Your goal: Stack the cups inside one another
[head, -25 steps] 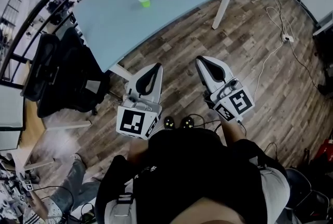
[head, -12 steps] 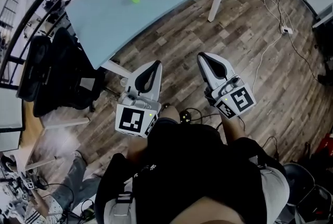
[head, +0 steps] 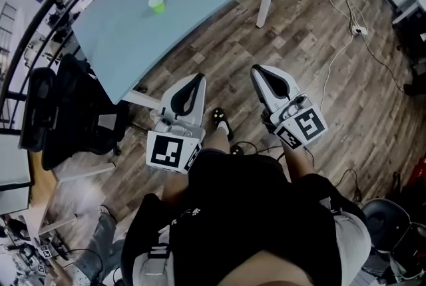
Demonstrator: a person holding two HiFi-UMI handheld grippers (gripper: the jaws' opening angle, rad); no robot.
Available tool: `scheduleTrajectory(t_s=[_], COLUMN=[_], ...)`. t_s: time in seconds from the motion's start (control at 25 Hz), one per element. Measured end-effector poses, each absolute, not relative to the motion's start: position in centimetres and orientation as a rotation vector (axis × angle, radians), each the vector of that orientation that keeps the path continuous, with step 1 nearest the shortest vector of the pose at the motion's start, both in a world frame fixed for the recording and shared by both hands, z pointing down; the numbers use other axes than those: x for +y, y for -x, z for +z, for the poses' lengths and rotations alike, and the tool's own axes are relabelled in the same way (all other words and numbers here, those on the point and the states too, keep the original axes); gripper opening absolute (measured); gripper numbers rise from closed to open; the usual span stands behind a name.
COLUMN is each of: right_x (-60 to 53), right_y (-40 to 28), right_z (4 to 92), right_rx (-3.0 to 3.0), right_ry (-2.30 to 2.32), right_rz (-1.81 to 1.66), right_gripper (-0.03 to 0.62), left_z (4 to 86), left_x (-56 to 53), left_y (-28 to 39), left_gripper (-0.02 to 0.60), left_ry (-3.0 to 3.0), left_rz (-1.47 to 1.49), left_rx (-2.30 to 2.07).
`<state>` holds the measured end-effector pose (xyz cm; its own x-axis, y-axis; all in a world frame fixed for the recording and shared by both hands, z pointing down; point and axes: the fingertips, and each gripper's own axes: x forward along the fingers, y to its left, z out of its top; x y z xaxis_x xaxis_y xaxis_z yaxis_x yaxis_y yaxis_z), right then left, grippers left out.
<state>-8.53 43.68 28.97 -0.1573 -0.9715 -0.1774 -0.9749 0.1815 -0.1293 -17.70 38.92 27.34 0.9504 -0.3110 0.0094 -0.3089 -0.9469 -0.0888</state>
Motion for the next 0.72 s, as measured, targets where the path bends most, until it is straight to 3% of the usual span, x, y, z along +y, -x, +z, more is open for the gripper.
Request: scheduleTrajectory(t_s=[0.72], right_x=[32.4], right_y=[2.6], right_z=[28.7], right_rx=[2.262], right_ry=[1.902], right_rz=[-0.005], right_gripper=[0.009], left_z=[26.9], left_x=[27.9], left_y=[11.1], left_gripper=[-0.014], left_ry=[3.038], left_rz=[-0.021], left_rx=[0.437])
